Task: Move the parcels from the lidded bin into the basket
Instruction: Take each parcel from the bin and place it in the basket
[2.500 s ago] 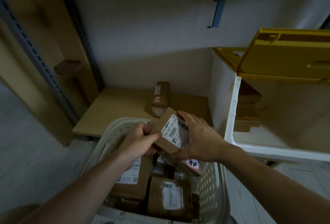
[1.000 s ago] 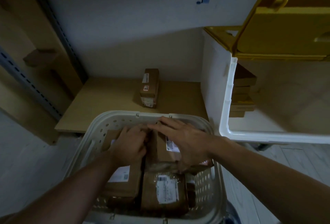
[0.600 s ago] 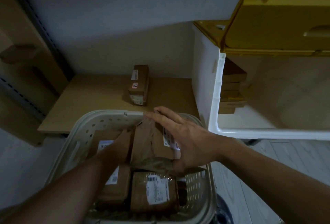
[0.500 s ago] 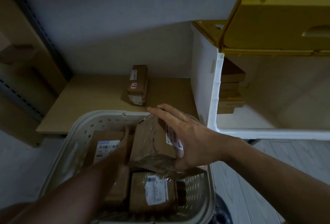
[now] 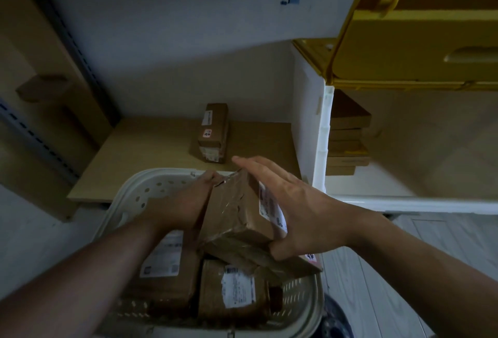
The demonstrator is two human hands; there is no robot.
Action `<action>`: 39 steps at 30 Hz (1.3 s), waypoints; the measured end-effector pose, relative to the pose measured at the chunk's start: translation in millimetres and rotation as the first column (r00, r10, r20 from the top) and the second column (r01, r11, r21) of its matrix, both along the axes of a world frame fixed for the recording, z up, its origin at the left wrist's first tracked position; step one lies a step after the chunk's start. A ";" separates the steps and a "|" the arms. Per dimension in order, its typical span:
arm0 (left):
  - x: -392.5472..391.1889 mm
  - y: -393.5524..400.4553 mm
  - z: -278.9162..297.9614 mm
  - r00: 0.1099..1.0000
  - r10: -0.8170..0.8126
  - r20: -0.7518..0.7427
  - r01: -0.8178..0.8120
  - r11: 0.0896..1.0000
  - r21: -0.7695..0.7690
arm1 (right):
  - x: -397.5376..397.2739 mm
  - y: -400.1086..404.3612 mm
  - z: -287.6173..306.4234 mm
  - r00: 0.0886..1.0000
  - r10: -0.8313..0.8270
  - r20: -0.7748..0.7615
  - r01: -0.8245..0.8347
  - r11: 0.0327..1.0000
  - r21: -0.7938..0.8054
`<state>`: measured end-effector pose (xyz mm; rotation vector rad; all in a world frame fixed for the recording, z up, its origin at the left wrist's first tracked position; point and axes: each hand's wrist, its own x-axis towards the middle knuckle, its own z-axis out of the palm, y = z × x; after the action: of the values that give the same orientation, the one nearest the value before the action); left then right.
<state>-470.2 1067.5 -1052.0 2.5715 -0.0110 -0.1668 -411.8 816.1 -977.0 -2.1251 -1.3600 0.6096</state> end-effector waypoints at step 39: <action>-71.6 76.4 54.5 0.966 0.257 -0.031 -0.253 0.964 0.087 | -10.9 92.3 -40.2 0.867 0.204 0.454 0.043 0.878 -0.477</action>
<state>-541.8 1143.9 -997.5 2.6215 0.3485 -0.1257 -422.7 908.4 -1017.2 -2.7731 -1.7173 0.4822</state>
